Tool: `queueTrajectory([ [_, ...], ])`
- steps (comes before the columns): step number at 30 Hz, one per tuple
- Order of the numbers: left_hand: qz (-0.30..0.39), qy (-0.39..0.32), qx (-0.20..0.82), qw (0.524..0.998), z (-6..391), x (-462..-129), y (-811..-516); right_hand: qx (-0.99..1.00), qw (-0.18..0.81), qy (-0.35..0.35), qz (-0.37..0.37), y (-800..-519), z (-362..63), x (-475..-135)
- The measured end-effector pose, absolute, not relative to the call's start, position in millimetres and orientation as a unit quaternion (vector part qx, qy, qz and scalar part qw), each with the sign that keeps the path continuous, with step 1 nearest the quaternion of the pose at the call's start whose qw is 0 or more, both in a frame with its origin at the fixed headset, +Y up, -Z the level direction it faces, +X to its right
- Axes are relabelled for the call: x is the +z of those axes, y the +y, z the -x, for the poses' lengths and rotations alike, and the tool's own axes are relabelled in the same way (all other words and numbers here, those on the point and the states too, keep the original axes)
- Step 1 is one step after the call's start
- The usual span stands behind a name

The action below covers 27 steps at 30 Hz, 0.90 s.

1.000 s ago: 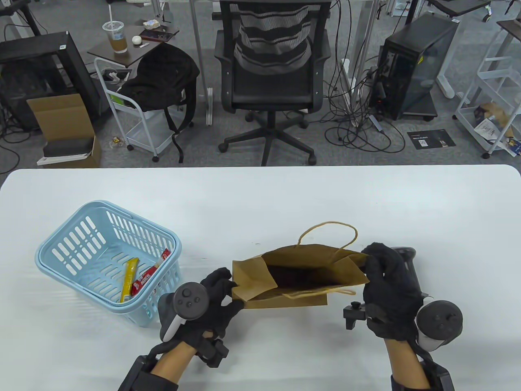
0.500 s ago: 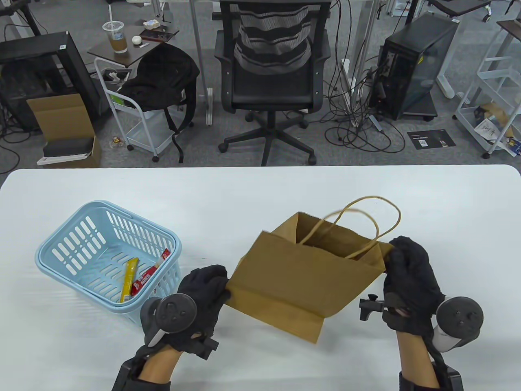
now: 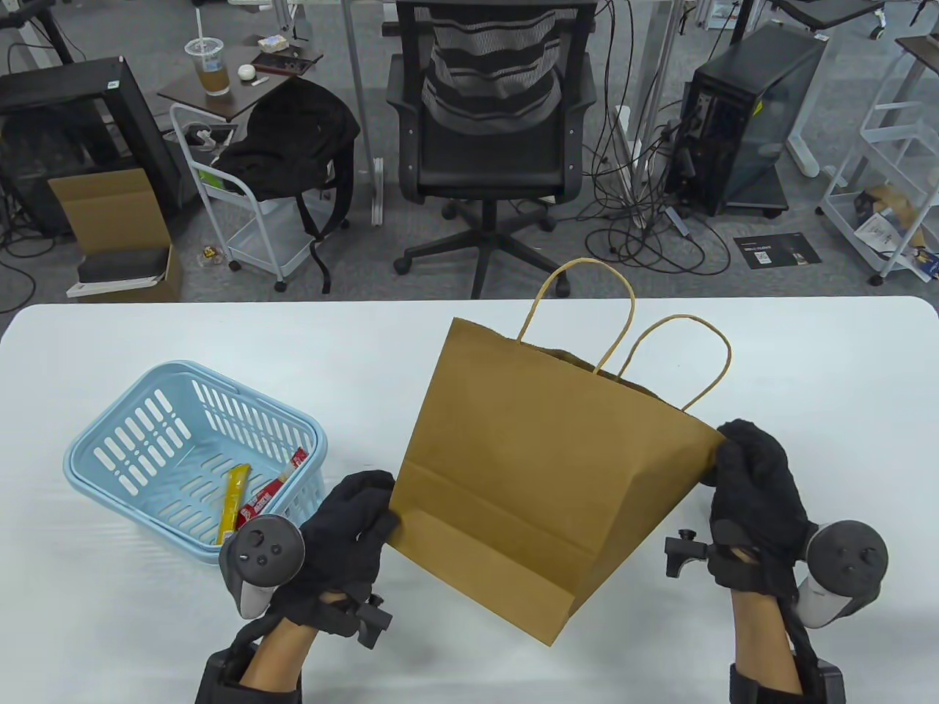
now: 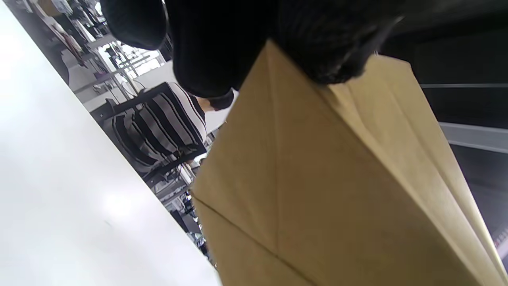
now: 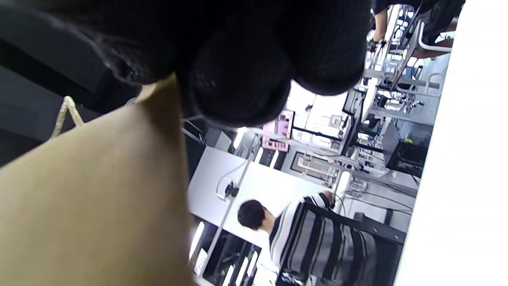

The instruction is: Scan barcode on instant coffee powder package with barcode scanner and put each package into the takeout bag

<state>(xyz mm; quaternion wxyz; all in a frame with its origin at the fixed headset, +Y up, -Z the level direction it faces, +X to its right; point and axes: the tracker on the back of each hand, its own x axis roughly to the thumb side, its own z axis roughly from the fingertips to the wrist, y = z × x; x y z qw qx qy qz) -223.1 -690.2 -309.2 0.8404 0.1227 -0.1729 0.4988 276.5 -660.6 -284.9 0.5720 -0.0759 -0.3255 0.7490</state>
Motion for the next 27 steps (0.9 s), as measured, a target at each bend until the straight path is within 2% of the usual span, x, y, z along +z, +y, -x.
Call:
queueTrajectory([
  [3,-0.152,-0.157,0.501,0.837,225.6,-307.1,-689.4,0.756,0.553,-0.340,0.086,-658.7,-265.9,-280.6],
  [7,-0.186,-0.133,0.488,0.842,224.8,-303.0,-689.0,0.780,0.523,-0.341,0.053,-651.2,-245.7,-276.2],
  [8,-0.191,-0.131,0.483,0.844,224.5,-302.9,-688.9,0.782,0.528,-0.328,0.048,-651.2,-241.4,-276.9],
  [12,-0.198,-0.120,0.477,0.848,224.3,-302.6,-689.8,0.826,0.533,-0.182,0.020,-663.7,-210.6,-288.9],
  [17,-0.210,-0.137,0.470,0.847,219.4,-299.3,-688.6,0.865,0.492,-0.097,0.014,-681.2,-184.4,-296.1],
  [23,-0.226,-0.164,0.450,0.848,211.3,-294.5,-687.2,0.831,0.548,-0.094,0.025,-686.4,-179.9,-296.6],
  [27,-0.236,-0.152,0.432,0.857,212.9,-295.7,-689.0,0.822,0.557,-0.118,-0.011,-681.3,-181.0,-295.4],
])
